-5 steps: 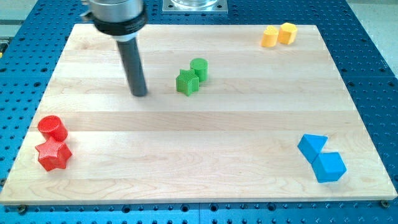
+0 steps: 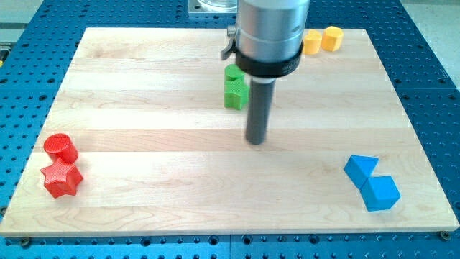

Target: Separate the green blocks

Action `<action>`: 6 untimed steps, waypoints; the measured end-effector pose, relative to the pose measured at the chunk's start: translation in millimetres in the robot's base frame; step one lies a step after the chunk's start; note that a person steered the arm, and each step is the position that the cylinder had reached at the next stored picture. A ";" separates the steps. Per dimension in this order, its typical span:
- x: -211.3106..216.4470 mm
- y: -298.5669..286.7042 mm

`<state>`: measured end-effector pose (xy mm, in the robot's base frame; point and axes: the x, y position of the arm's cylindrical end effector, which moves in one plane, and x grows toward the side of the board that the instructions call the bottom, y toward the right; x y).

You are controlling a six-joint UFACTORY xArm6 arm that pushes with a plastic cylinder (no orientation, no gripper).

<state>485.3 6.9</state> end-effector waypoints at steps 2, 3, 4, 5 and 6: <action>-122.8 -107.1; -151.8 -42.3; -103.6 -21.6; -38.3 22.0; 3.8 112.7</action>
